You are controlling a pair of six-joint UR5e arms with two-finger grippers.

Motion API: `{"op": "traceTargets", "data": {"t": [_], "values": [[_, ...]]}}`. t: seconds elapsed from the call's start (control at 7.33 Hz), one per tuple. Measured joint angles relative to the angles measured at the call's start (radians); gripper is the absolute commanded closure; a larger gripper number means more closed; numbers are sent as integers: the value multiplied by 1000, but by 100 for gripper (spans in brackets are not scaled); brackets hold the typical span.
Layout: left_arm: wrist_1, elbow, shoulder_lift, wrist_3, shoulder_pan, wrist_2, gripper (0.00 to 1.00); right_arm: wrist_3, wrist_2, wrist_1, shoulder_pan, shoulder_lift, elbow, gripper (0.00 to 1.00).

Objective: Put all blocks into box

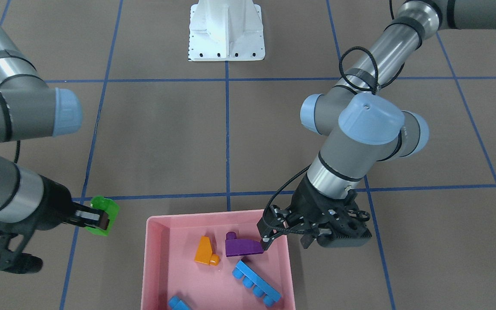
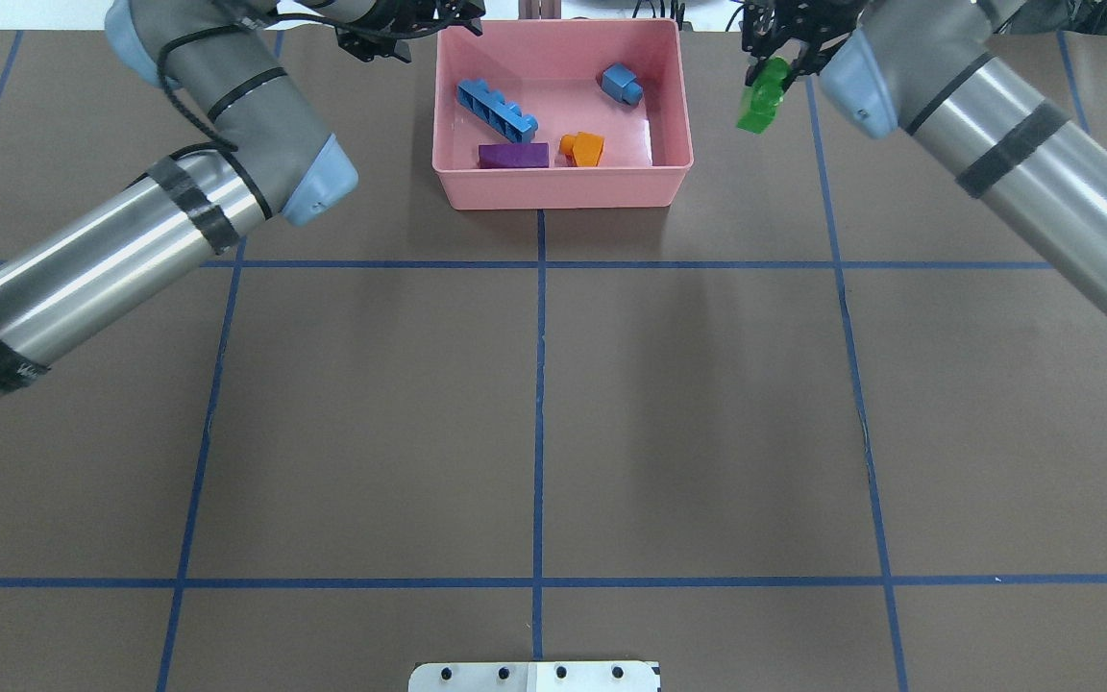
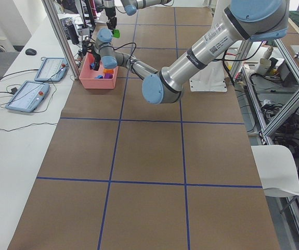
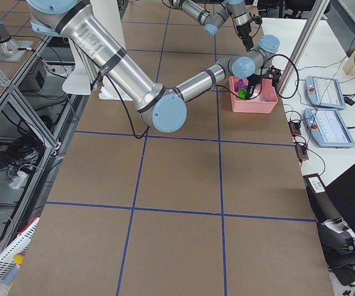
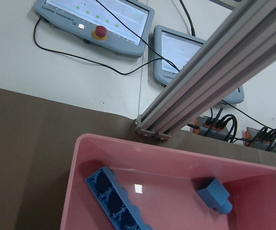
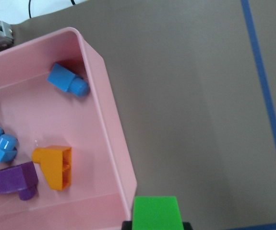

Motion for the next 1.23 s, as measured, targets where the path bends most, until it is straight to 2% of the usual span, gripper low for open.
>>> {"op": "traceTargets", "data": {"t": [0.14,0.27,0.41,0.55,0.82,0.95,1.23], "values": [[5,-125,112,1,-3,-21,0,102,-81,113,-52,54,-87,100],[7,-236,214,2,-5,-30,0,170,-157,194,-96,111,-170,81],[8,-315,289,2,-6,-32,0,224,-209,264,-127,159,-248,1],[8,-364,341,3,-6,-33,0,279,-248,315,-145,186,-300,0],[14,-413,416,39,-30,-61,0,346,-265,346,-144,201,-313,0],[19,-435,460,95,-58,-93,0,352,-230,345,-128,179,-275,0],[42,-490,567,226,-97,-129,0,313,-115,338,-51,-2,-77,0]]}}
